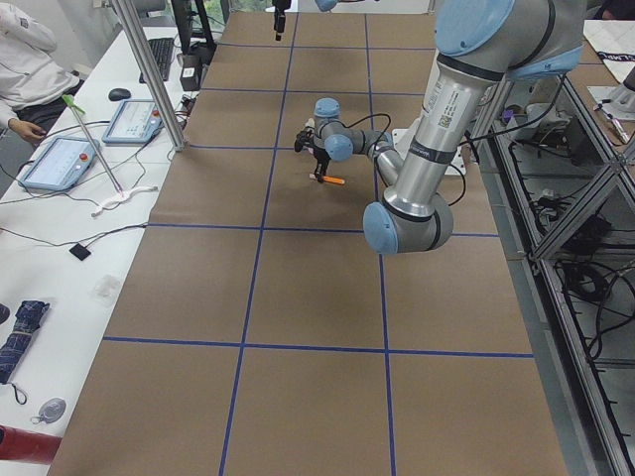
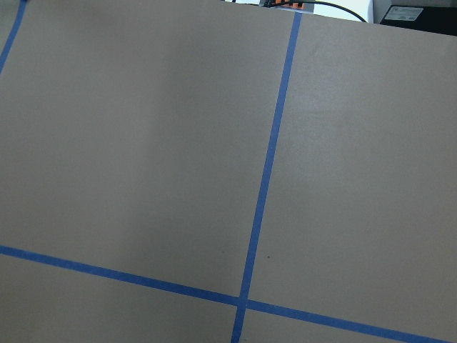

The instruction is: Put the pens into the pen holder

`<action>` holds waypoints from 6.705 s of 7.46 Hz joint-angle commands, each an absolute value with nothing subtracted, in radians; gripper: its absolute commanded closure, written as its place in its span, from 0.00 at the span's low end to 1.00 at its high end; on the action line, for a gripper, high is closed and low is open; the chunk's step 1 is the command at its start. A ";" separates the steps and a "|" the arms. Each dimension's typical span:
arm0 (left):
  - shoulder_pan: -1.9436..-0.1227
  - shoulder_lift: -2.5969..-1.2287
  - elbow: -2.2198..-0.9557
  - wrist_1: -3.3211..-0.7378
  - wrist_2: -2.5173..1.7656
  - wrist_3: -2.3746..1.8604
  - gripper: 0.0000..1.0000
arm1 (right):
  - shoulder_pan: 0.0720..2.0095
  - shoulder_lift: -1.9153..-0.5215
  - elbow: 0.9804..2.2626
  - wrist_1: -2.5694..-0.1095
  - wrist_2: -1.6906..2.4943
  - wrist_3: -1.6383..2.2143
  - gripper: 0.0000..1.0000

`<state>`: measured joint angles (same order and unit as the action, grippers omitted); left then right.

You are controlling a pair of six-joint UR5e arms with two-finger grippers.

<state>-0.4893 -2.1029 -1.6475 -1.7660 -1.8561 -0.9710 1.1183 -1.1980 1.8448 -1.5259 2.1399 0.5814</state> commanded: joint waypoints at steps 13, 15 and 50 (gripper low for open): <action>-0.428 -2.114 -1.517 -2.925 -1.506 -0.594 1.00 | 1.124 -1.195 1.844 -1.525 2.140 0.581 0.00; -0.404 -2.138 -1.477 -2.951 -1.479 -0.592 1.00 | 1.124 -1.195 1.844 -1.525 2.140 0.583 0.00; -1.597 -1.381 -1.802 -1.511 -2.347 0.198 0.00 | 1.594 -1.706 1.724 -1.525 2.315 -0.187 0.00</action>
